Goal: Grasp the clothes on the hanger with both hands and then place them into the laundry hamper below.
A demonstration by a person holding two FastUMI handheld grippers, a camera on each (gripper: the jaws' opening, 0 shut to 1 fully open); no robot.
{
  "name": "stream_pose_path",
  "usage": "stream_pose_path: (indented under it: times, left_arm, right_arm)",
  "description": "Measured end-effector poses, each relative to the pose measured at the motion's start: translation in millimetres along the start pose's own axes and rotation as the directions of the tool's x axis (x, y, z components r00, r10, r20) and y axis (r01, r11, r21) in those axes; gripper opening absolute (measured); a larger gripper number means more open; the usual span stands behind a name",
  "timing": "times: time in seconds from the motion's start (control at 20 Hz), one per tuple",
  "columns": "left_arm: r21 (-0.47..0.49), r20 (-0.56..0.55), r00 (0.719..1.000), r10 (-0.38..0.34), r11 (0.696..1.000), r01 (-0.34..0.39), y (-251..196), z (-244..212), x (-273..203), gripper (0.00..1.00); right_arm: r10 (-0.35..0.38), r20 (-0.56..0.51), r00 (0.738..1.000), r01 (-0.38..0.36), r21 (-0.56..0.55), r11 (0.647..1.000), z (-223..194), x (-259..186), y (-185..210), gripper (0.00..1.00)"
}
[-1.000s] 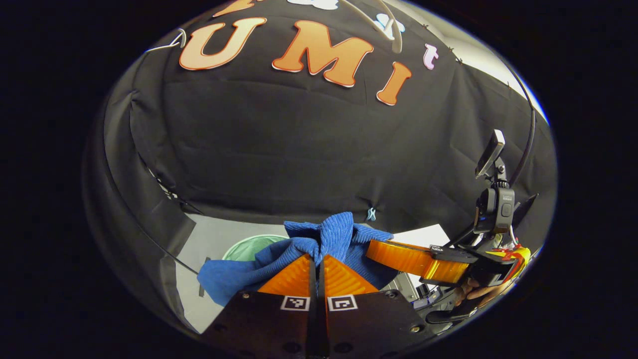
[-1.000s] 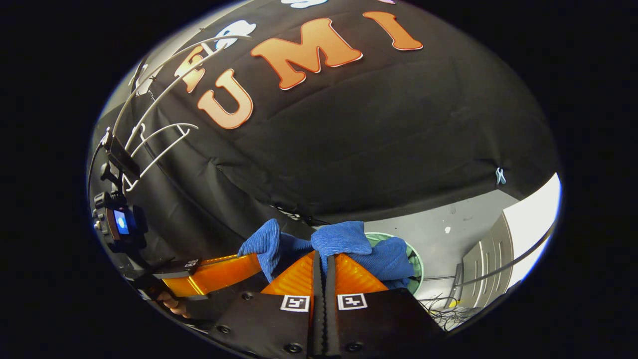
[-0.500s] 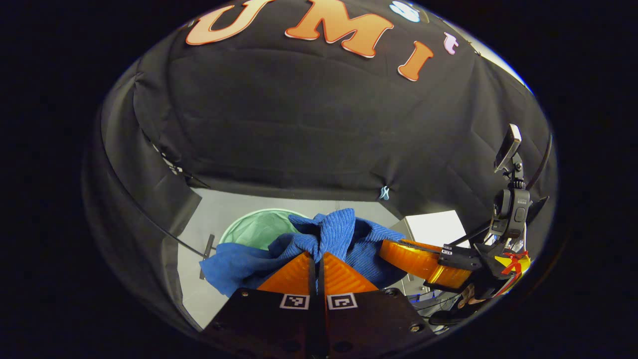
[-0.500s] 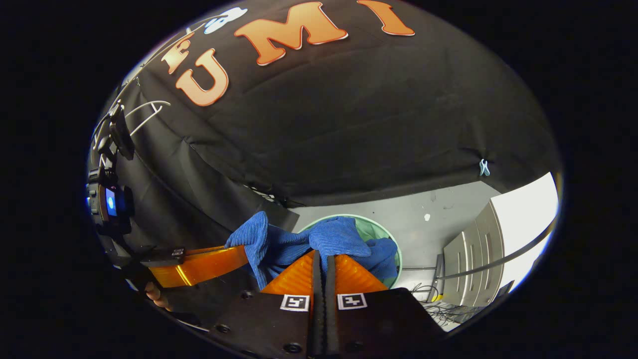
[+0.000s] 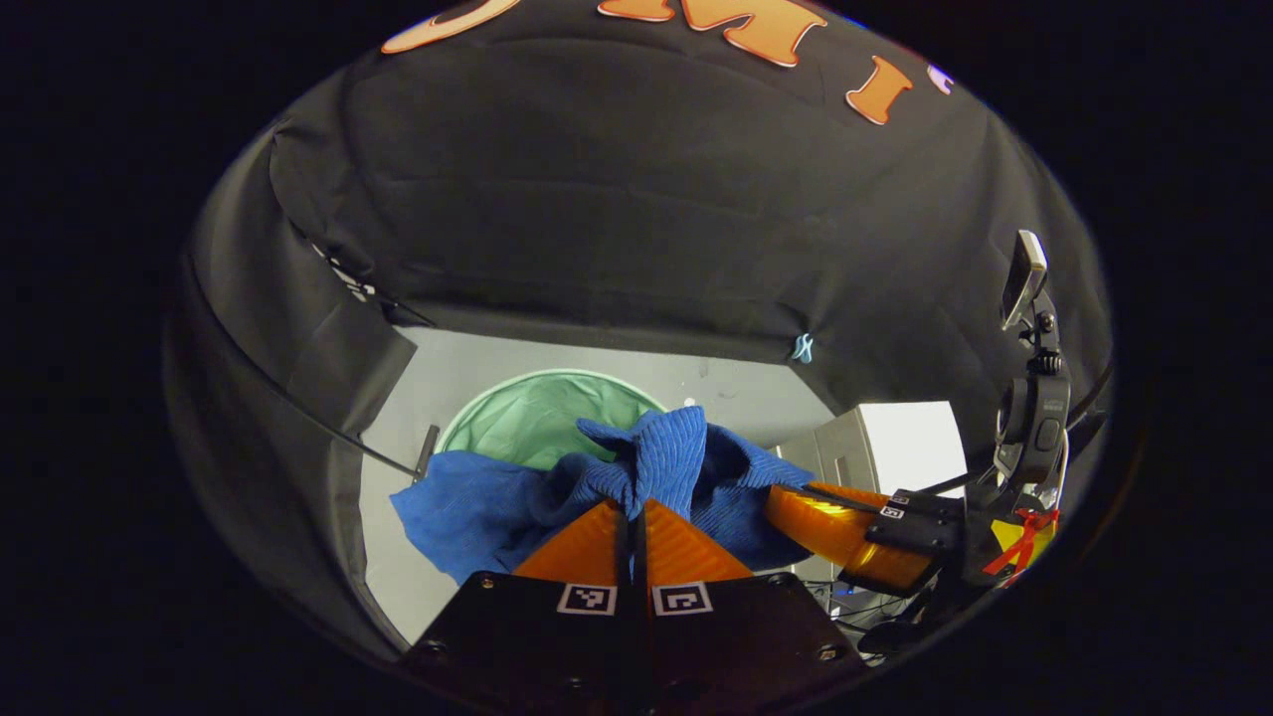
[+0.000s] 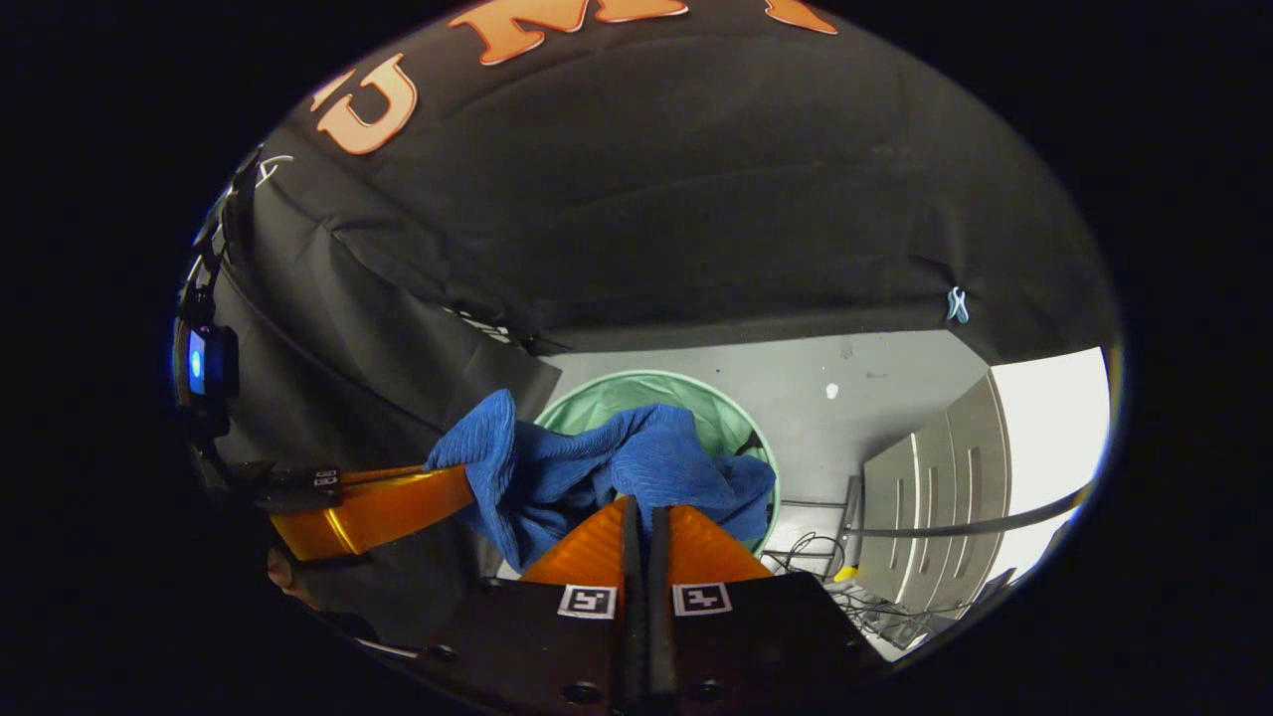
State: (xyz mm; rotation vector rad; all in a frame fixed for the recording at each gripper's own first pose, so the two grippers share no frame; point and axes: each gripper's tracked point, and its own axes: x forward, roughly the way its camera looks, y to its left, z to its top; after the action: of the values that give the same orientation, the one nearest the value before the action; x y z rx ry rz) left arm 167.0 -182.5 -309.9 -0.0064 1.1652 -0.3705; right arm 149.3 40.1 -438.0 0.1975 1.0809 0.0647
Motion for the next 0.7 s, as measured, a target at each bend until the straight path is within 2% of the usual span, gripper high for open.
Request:
stream_pose_path:
  times: [0.3,0.55,0.7]
  left_arm:
    - [-0.027,-0.109,0.991,0.08,0.996,-0.083,11,-9,5,0.01]
    - [-0.02,-0.183,0.969,0.165,0.985,-0.171,43,-21,12,0.0]
    - [-0.035,-0.209,0.962,0.177,0.982,-0.188,44,-26,12,0.01]
  right_arm:
    - [-0.058,-0.122,0.991,0.055,-0.024,0.998,-20,31,-15,0.08]
    - [-0.088,-0.179,0.98,0.084,-0.028,0.996,-32,49,-23,0.08]
    - [-0.086,-0.195,0.977,0.08,-0.034,0.996,-36,51,-24,0.08]
